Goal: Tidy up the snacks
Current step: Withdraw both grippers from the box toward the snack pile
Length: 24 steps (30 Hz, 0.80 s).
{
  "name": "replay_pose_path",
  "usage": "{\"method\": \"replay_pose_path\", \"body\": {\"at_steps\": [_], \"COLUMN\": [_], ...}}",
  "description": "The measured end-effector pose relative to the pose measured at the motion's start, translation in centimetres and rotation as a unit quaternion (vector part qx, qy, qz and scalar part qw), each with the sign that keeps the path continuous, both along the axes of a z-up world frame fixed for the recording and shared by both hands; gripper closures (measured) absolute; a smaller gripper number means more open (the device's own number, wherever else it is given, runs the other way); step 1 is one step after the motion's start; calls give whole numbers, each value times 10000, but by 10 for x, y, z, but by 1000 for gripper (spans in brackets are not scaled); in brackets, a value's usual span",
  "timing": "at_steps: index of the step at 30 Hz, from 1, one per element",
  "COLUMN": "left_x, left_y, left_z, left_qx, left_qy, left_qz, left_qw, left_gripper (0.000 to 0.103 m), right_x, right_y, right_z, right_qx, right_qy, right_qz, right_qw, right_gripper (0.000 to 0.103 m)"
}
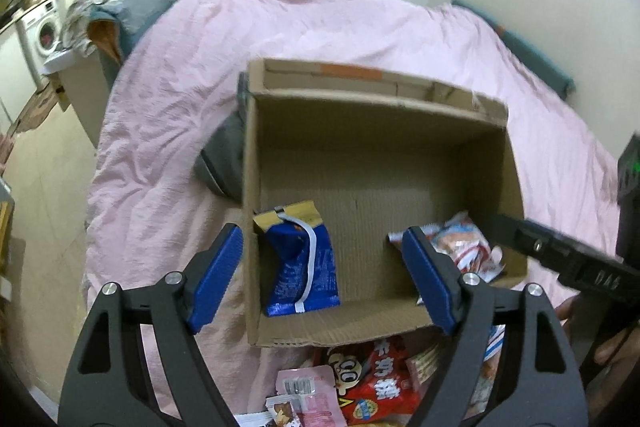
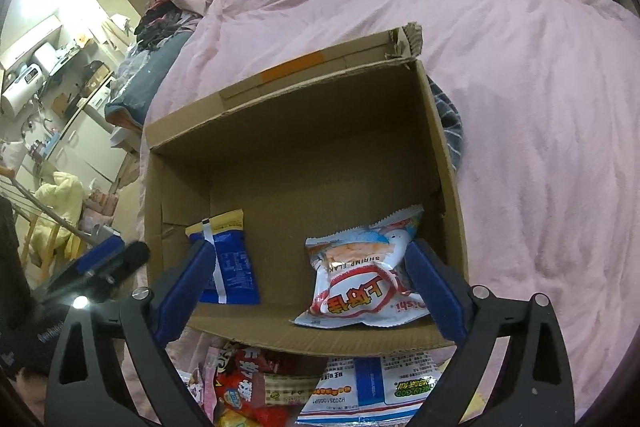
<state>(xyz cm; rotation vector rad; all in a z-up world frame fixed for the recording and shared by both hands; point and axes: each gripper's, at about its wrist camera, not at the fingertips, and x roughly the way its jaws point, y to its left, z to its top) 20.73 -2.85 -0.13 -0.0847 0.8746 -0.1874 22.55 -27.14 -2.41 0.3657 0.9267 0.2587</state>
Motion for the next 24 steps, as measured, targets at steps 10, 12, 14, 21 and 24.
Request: {"method": "replay_pose_path", "body": {"at_steps": [10, 12, 14, 21, 24], "left_x": [-10, -12, -16, -34, -44], "left_y": [11, 12, 13, 22, 25], "left_z": [11, 10, 10, 12, 12], "left_qx": [-39, 4, 44, 57, 52], "left_qy": [-162, -129, -114, -106, -71], "left_qz": [162, 164, 157, 240, 262], "left_qw": [9997, 9998, 9998, 9996, 9996], "left_gripper": [5, 5, 5, 5, 5], "right_x": [-11, -15, -19, -45, -53], "right_y": [-3, -6, -8, -25, -33], "right_z": [13, 15, 17, 24, 25], "right_qx": [95, 156, 129, 89, 38], "right_qy": [-108, -84, -80, -18, -11], "right_qz": [102, 115, 122, 16, -36], "right_qw": [9998, 9998, 9998, 10000, 10000], "right_gripper": [5, 5, 5, 5, 5]}}
